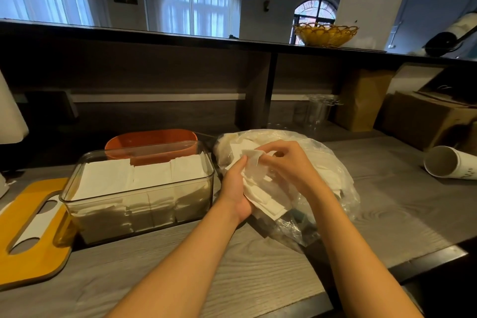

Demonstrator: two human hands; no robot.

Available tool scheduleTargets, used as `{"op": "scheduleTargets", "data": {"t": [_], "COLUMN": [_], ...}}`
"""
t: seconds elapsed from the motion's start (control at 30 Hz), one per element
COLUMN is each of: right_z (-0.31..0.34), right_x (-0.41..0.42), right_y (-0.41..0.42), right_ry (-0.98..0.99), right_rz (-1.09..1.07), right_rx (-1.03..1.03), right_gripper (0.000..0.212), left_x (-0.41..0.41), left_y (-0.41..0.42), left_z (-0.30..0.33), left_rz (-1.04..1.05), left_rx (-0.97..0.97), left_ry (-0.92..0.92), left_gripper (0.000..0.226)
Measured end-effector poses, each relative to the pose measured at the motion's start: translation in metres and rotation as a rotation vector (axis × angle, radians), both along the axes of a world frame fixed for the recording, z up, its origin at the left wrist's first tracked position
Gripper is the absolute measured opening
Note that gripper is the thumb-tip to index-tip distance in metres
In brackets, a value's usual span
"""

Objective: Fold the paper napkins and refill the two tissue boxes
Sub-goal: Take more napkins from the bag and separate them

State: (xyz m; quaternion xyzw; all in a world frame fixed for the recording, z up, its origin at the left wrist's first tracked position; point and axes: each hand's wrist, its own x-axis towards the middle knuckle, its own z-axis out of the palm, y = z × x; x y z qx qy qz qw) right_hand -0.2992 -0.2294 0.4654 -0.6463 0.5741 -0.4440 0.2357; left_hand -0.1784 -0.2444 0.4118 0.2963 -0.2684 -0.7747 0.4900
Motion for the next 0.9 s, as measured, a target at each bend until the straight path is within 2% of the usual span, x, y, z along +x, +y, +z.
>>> {"op": "scheduleTargets", "data": {"t": [0.2, 0.33, 0.4, 0.5, 0.6, 0.67, 0.8, 0.9], "right_z": [0.005, 0.007, 0.008, 0.005, 0.007, 0.009, 0.008, 0.001], "right_x": [-0.008, -0.009, -0.009, -0.007, -0.014, -0.021, -0.028, -0.026], "right_y": [0.003, 0.003, 0.003, 0.002, 0.003, 0.005, 0.004, 0.000], "right_ry": [-0.110, -0.364, -0.402, -0.219, -0.210, -0.133, 0.204, 0.322], "right_rz": [0.009, 0.005, -0.001, -0.033, -0.047, 0.028, 0.224, 0.293], "right_rx": [0.117, 0.225, 0.227, 0.145, 0.052, 0.008, -0.044, -0.036], "right_gripper": [0.015, 0.021, 0.021, 0.015, 0.011, 0.017, 0.036, 0.033], "left_x": [-0.003, -0.004, -0.004, -0.003, -0.002, -0.002, 0.000, 0.001], "left_y": [-0.002, -0.003, -0.003, -0.003, -0.003, -0.004, -0.001, -0.001], "left_z": [-0.001, -0.001, -0.002, -0.002, -0.002, -0.001, 0.001, 0.001], "left_rz": [0.016, 0.019, 0.011, 0.014, 0.019, 0.018, 0.008, 0.003], "left_rx": [0.023, 0.022, 0.017, 0.019, 0.023, 0.028, 0.020, 0.018], "left_ry": [-0.020, 0.001, -0.003, -0.003, 0.002, 0.011, 0.042, 0.041], "left_gripper": [0.038, 0.037, 0.039, 0.039, 0.039, 0.041, 0.041, 0.039]}}
